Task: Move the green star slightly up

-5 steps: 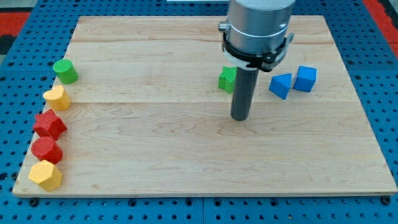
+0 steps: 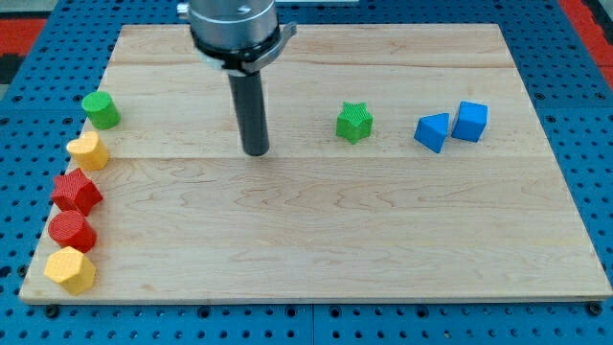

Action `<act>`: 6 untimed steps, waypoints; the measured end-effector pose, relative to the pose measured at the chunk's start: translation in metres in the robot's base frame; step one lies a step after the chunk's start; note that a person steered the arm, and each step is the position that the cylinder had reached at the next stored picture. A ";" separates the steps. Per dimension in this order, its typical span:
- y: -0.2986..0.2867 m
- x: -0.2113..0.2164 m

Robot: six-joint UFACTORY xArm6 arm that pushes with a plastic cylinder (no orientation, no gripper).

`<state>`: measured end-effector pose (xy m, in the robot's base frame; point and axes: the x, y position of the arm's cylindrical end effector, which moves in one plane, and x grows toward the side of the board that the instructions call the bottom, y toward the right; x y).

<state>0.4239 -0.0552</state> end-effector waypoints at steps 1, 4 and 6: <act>0.045 -0.034; 0.076 -0.011; 0.158 -0.006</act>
<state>0.4174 0.1032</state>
